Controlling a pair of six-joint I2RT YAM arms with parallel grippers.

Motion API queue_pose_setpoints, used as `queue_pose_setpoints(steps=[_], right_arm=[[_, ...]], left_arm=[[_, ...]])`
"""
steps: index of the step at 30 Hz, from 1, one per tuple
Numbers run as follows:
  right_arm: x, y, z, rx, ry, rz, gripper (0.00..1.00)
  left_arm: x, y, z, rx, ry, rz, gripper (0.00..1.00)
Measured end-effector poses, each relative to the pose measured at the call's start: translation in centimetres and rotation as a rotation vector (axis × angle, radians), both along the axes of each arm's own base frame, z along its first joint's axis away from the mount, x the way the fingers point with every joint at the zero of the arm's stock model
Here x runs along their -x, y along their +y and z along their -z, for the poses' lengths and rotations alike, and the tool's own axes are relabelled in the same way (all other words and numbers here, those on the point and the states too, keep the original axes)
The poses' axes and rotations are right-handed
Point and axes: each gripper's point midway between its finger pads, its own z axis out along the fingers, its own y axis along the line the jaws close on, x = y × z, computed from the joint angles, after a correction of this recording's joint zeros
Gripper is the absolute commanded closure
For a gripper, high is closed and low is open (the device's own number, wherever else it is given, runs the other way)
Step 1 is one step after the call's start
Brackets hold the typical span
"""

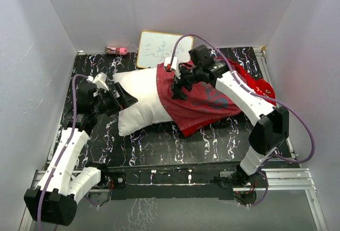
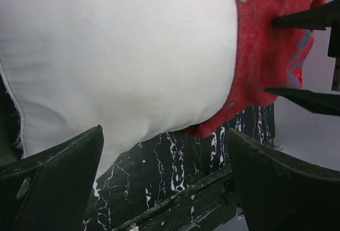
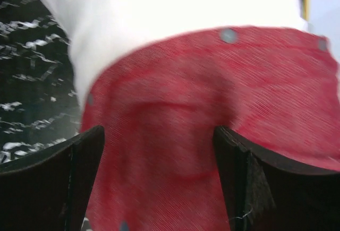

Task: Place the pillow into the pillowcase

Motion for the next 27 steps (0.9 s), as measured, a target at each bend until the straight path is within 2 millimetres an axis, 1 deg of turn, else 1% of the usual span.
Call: queue_pose_setpoints(steps=[2,6,8,10,12,15,19,21,24,27], right_arm=[[-1.2,-1.6,-0.8,0.032,-0.058,0.038,0.11],[-1.6,-5.0,-1.2,0.115,-0.096,0.097,0.1],[-1.5,-5.9,-1.3,0.141,-0.103,0.11,0.1],[-1.1,-6.4,-1.5,0.155,-0.107,0.113,0.1],[-0.7,-6.6,-1.4,0.159,-0.105,0.114,0.1],[0.1,-6.9,-0.5,0.167,-0.078,0.114,0.1],[1.3,-7.1,0.6,0.159,-0.026,0.115,0.07],[2.5,-7.4,1.1,0.138,0.014,0.123,0.06],[3.9,-7.8,1.3,0.084,0.061,0.146,0.06],[5.2,-7.7,0.7,0.009,0.101,0.161,0.06]], left_arm=[[0.6,0.1,-1.6,-0.02,-0.042,0.005,0.03],[1.8,0.3,-4.8,-0.036,-0.13,0.013,0.03],[2.4,0.3,-5.7,-0.033,-0.16,0.018,0.03],[3.0,0.2,-6.1,-0.024,-0.169,0.035,0.03],[3.5,-0.1,-6.2,-0.012,-0.167,0.054,0.03],[4.0,-0.7,-5.8,0.017,-0.148,0.088,0.03],[4.9,-1.5,-4.6,0.074,-0.109,0.113,0.03],[5.6,-1.8,-3.6,0.107,-0.091,0.118,0.03],[6.4,-2.0,-2.2,0.156,-0.073,0.107,0.03],[6.6,-2.2,-1.7,0.209,-0.076,0.085,0.03]])
